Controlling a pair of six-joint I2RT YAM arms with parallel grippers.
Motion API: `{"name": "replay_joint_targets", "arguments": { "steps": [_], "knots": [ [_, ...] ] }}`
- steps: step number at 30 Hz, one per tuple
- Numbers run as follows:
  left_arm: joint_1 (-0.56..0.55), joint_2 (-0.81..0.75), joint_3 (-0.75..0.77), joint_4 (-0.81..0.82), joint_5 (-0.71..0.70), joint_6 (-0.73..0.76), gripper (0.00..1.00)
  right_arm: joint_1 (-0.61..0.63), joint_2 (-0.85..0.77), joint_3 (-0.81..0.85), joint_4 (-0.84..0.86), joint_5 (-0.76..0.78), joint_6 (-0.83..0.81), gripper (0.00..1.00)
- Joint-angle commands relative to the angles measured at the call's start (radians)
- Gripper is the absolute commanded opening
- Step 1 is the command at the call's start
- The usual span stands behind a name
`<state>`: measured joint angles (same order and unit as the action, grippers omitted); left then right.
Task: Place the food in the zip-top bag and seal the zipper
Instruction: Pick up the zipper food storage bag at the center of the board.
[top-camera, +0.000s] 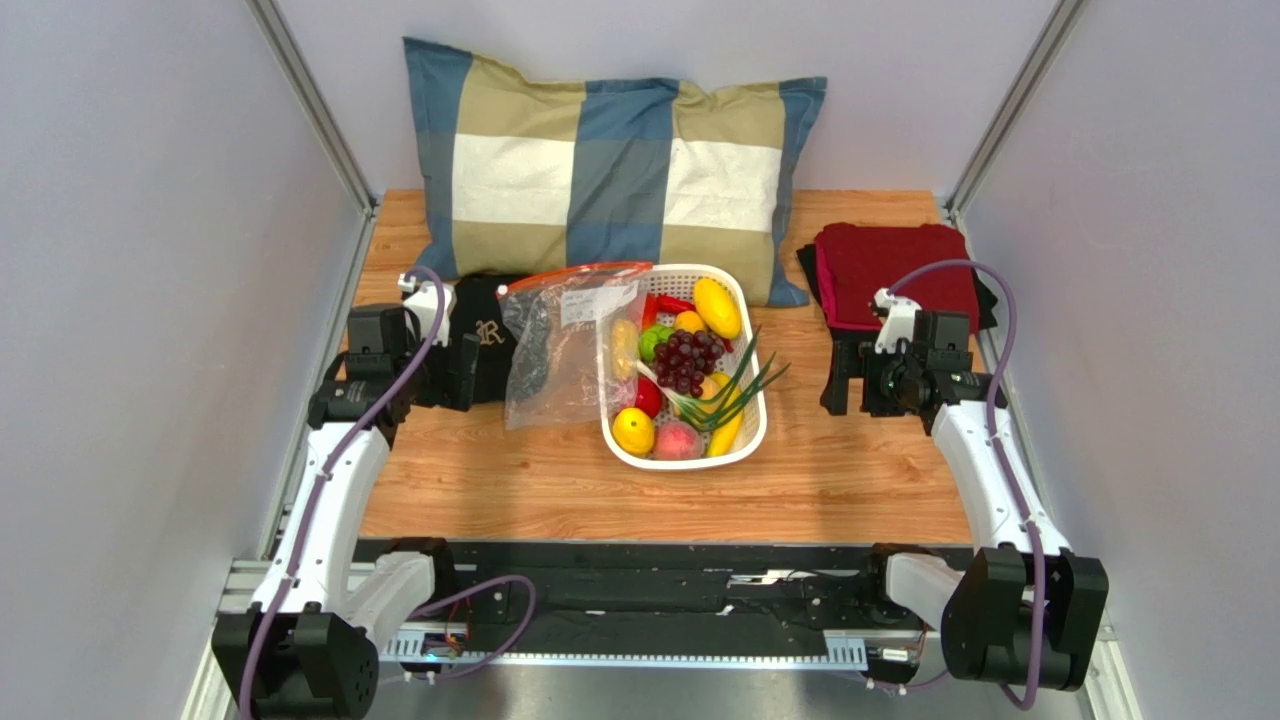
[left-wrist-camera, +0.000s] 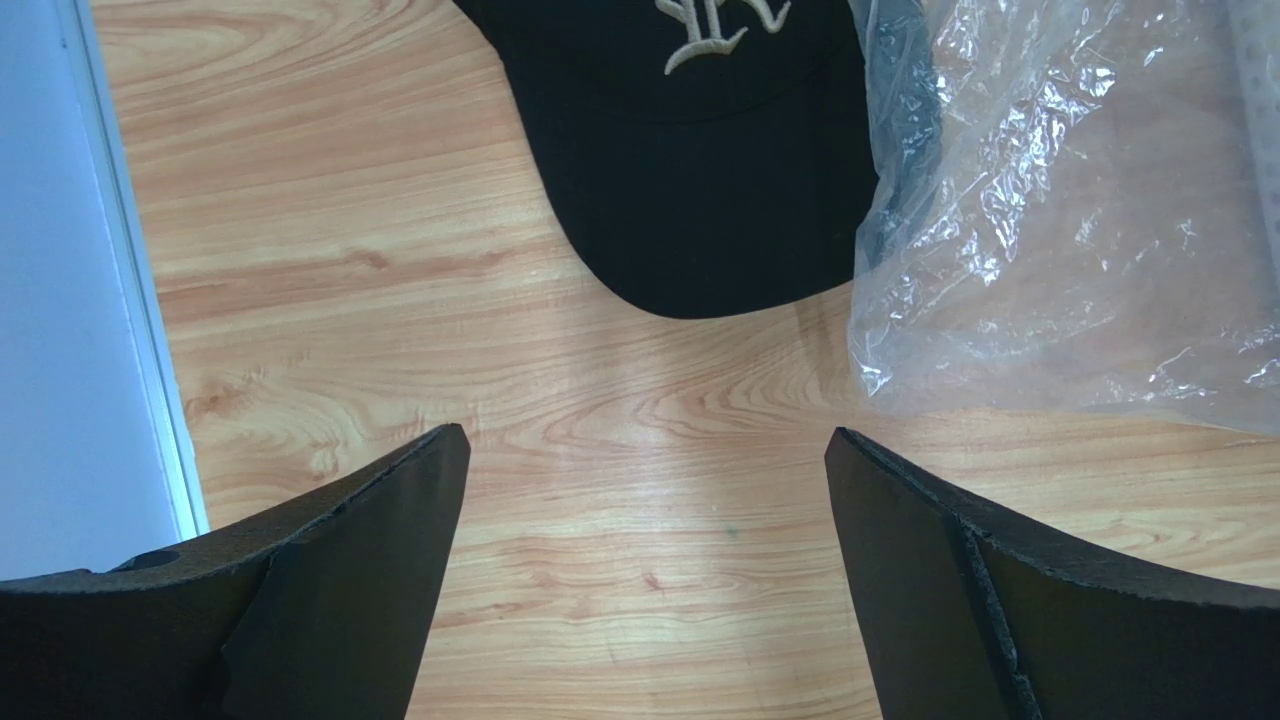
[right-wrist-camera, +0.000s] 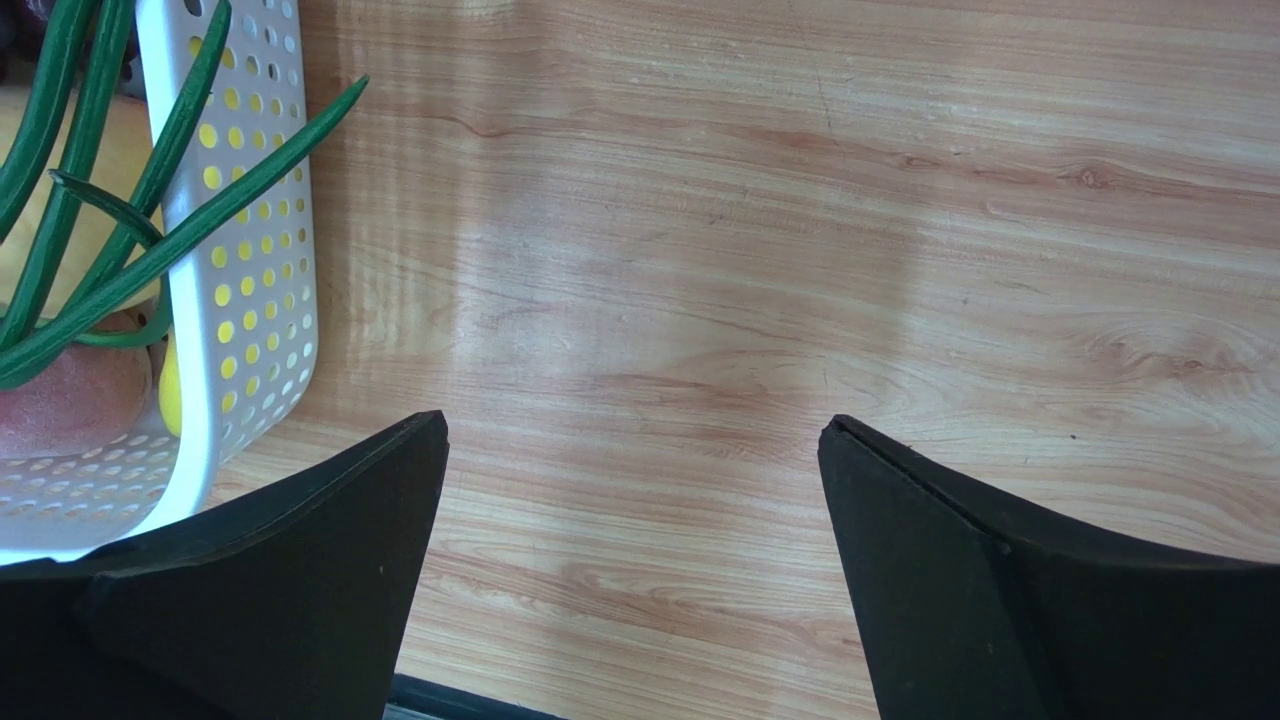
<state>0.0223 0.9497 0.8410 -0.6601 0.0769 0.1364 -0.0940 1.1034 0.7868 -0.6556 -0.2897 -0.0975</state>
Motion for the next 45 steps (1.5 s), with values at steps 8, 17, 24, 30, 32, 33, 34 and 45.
{"name": "replay_joint_targets", "arguments": {
  "steps": [8, 17, 24, 30, 32, 33, 34, 45],
  "knots": [
    [0.007, -0.043, 0.069, -0.012, 0.015, -0.024, 0.99, -0.001, -0.019, 0.121, -0.016, -0.049, 0.012, 1.00],
    [0.007, -0.052, 0.274, -0.097, 0.088, -0.132, 0.99, 0.085, 0.172, 0.429, -0.073, -0.101, 0.028, 1.00],
    [0.007, -0.031, 0.362, -0.118, 0.204, -0.250, 0.99, 0.321, 0.392, 0.698, -0.093, -0.101, 0.077, 1.00],
    [0.007, -0.020, 0.369, -0.130, 0.242, -0.262, 0.99, 0.476, 0.587, 0.897, -0.085, -0.186, 0.179, 0.97],
    [0.007, -0.020, 0.366, -0.128, 0.248, -0.259, 0.99, 0.503, 0.685, 0.972, -0.085, -0.235, 0.235, 0.95],
    [0.007, -0.025, 0.365, -0.127, 0.250, -0.255, 0.99, 0.511, 0.722, 0.995, -0.085, -0.256, 0.254, 0.93],
    [0.008, -0.028, 0.363, -0.124, 0.253, -0.253, 0.99, 0.517, 0.751, 1.015, -0.085, -0.275, 0.293, 0.92],
    [0.007, -0.055, 0.328, -0.099, 0.244, -0.256, 0.99, 0.577, 1.018, 1.138, -0.021, -0.410, 0.427, 0.82]
  ]
}}
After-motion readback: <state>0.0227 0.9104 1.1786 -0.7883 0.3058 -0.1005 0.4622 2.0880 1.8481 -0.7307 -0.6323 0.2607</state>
